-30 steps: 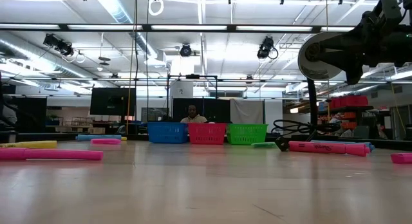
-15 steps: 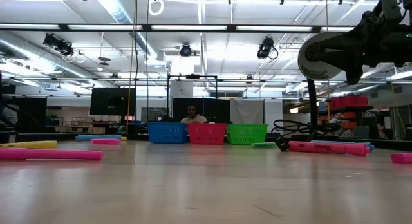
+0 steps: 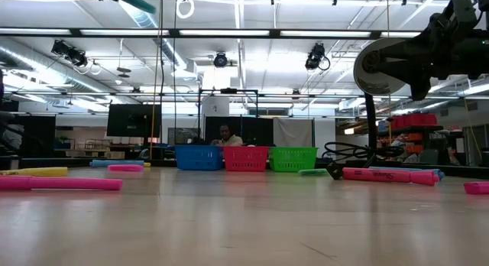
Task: Pick & Place Markers
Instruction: Put the blue pen into the blue bin
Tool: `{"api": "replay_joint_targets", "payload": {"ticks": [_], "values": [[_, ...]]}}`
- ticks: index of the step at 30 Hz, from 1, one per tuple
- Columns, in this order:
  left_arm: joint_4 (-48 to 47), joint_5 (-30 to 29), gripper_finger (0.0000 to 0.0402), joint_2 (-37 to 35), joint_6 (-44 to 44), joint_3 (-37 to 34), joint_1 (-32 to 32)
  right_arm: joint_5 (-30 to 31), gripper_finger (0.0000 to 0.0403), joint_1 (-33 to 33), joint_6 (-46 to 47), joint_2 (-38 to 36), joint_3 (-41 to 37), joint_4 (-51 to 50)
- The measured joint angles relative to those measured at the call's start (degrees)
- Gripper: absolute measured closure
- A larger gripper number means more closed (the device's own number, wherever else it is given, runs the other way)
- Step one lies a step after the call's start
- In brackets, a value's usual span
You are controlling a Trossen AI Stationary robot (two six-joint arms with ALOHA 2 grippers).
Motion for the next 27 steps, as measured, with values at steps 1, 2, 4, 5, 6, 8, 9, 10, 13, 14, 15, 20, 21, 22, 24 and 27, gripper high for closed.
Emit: {"api": "replay_joint_targets", "payload": {"ticks": [1, 2, 4, 5, 6, 8, 9, 10, 13, 14, 15, 20, 21, 22, 24, 27], "values": [[0.0, 0.0, 0.0367, 0.0, 0.0, 0.0, 1.2, 0.0, 0.0237, 0.0, 0.0, 0.0, 0.0, 0.0], [0.0, 0.0, 0.0367, 0.0, 0.1, 0.0, 2.4, 0.0, 0.0237, 0.0, 0.0, 0.0, 0.0, 0.0], [0.3, 0.0, 0.0367, 0.0, 0.1, 0.0, 5.1, 0.0, 0.0237, 0.0, 0.0, 0.0, 0.0, 0.0], [0.9, 0.0, 0.0367, 0.0, 0.4, 0.0, 6.4, 0.0, 0.0237, 0.0, 0.0, 0.0, 0.0, 0.0], [1.5, 0.0, 0.0367, 0.0, 0.6, 0.0, 7.8, 0.0, 0.0237, 0.0, 0.0, 0.0, 0.0, 0.0], [2.5, 0.3, 0.0367, 0.1, 0.7, 0.0, 10.7, 0.0, 0.0237, 0.0, 0.0, 0.0, 0.0, 0.0], [3.1, 0.4, 0.0367, 0.2, 1.1, 0.0, 12.1, 0.0, 0.0237, 0.0, 0.0, 0.0, 0.0, 0.0], [3.5, 0.4, 0.0367, 0.3, 1.4, 0.0, 13.5, 0.0, 0.0237, 0.0, 0.0, 0.0, 0.0, 0.0], [3.6, 0.4, 0.0367, 0.5, 1.6, 0.0, 17.2, 0.0, 0.0237, 0.0, 0.0, 0.0, 0.0, 0.0], [3.8, 0.4, 0.0367, 0.8, 1.6, 0.0, 18.4, 0.0, 0.0237, 0.0, 0.0, 0.0, 0.0, 0.0], [4.2, 0.4, 0.0367, 0.9, 1.6, 0.0, 19.5, 0.0, 0.0237, 0.0, 0.0, 0.0, 0.0, 0.0], [7.3, 1.3, 0.0367, 1.9, 1.6, 0.0, 24.7, 0.0, 0.0237, 0.0, 0.0, 0.0, 0.0, 0.0], [7.7, 1.3, 0.0367, 2.4, 1.6, 0.0, 25.6, 0.0, 0.0237, 0.0, 0.0, 0.0, 0.0, 0.0], [8.4, 1.3, 0.0367, 2.7, 1.6, 0.0, 26.4, 0.0, 0.0237, 0.0, 0.0, 0.0, 0.0, 0.0], [9.3, 1.4, 0.0367, 3.1, 1.9, 0.0, 28.4, 0.0, 0.0237, 0.0, 0.0, 0.0, 0.0, 0.0], [11.2, 2.0, 0.0367, 4.0, 2.4, 0.1, 31.1, 0.0, 0.0237, 0.0, 0.0, 0.0, 0.0, -0.1]]}}
